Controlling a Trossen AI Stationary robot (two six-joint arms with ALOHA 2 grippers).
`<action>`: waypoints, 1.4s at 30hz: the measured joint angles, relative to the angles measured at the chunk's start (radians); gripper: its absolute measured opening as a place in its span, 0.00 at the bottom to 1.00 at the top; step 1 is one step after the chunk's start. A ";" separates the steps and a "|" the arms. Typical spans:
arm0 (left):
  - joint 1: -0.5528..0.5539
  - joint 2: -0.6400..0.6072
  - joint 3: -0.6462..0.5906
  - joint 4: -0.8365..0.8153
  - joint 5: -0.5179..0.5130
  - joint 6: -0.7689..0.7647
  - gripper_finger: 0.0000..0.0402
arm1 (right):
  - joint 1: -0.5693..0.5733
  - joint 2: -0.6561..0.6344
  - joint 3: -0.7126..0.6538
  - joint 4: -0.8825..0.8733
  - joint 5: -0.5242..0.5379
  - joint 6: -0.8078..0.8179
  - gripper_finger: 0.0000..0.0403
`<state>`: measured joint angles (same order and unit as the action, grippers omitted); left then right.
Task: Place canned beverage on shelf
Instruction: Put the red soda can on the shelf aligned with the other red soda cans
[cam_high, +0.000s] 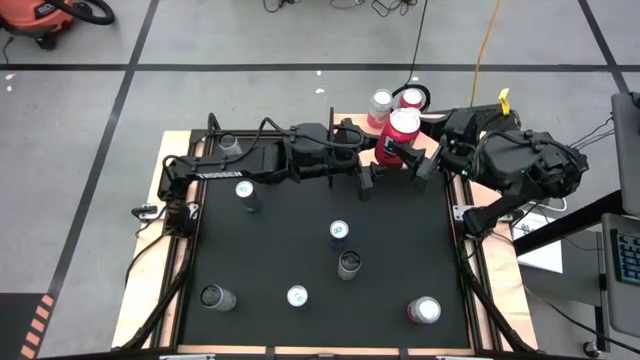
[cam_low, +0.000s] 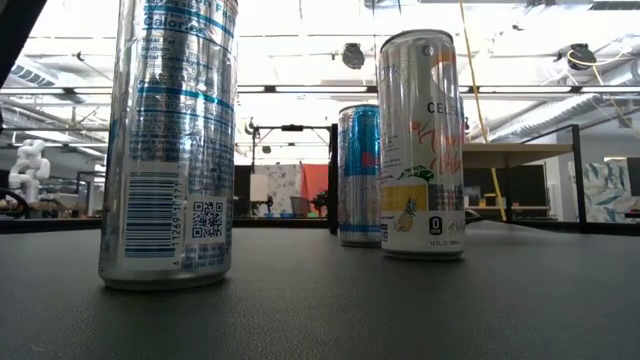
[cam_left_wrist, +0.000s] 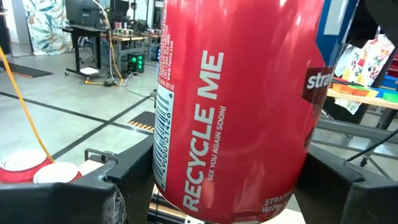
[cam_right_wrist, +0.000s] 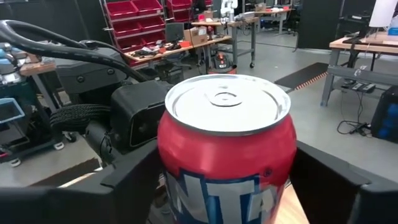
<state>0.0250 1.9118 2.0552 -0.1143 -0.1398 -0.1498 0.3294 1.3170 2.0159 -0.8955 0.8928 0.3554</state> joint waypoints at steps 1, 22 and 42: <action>0.000 0.000 0.000 0.000 0.000 0.000 0.72 | 0.000 0.000 0.000 0.000 0.000 0.001 0.72; -0.006 0.000 0.001 0.000 -0.002 0.020 0.72 | -0.001 0.017 0.000 0.035 -0.003 0.020 0.80; -0.013 -0.002 0.001 0.003 -0.011 0.018 0.72 | -0.009 0.031 0.000 0.055 -0.006 -0.098 0.83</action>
<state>0.0124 1.9102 2.0560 -0.1110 -0.1506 -0.1318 0.3202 1.3476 2.0159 -0.8410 0.8864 0.2571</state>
